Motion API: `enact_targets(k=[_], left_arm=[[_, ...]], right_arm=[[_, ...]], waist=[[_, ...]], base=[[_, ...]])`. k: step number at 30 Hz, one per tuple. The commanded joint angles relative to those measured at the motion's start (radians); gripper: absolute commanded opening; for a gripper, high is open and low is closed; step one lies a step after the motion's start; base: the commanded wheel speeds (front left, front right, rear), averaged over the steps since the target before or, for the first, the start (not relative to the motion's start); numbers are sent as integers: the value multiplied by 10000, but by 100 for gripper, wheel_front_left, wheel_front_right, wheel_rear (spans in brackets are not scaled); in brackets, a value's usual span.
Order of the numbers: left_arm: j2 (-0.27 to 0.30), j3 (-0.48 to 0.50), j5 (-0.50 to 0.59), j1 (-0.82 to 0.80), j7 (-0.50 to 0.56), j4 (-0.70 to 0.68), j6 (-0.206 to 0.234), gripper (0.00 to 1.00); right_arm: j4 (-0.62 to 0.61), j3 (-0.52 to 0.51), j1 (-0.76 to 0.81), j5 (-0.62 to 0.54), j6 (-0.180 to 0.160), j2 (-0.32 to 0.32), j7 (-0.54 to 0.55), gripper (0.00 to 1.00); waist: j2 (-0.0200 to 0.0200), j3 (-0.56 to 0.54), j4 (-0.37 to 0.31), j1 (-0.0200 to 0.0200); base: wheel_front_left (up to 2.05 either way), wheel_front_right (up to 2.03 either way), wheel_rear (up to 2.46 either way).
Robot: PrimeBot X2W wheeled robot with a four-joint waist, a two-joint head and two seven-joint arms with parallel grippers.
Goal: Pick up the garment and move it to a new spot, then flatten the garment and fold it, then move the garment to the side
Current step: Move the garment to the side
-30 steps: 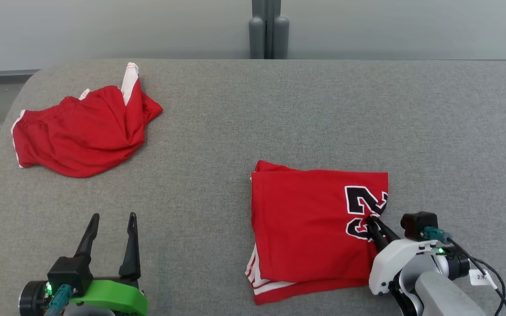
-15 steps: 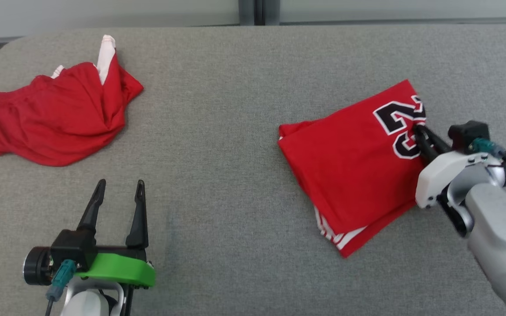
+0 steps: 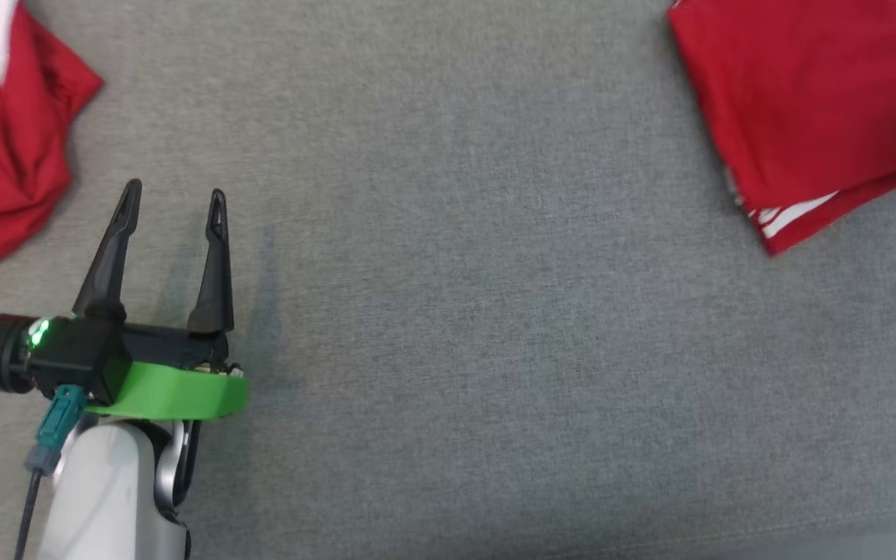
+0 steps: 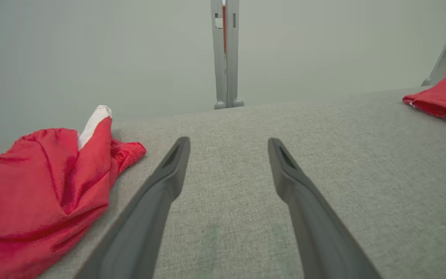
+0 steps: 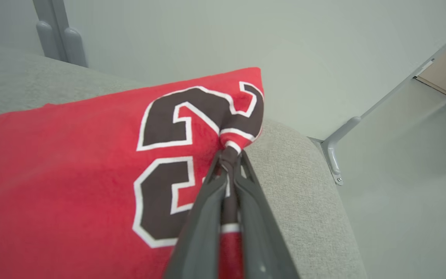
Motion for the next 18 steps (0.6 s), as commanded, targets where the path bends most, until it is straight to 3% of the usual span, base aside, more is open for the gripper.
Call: enact_targets(k=[1,10,18], left_arm=[[189,-20,137,-273,-3,-140,-41,100],[483,-264,177,-372,-3,-845,-48,100],[565,-320,185,-103,-1,-1230,-49,100]], right_arm=[[-73,-95,-251,69,-19,-241,47,0],[-214,-663,-752,557,-19,-1417,337,0],[23,-734,-1147,735,-21,-1893,599,0]], waist=[[-1,1328,-1005,-1],[-1,1687,-1179,-1],[-1,1784,-1187,-1]], base=[[0,0,0],[0,0,0],[0,0,0]])
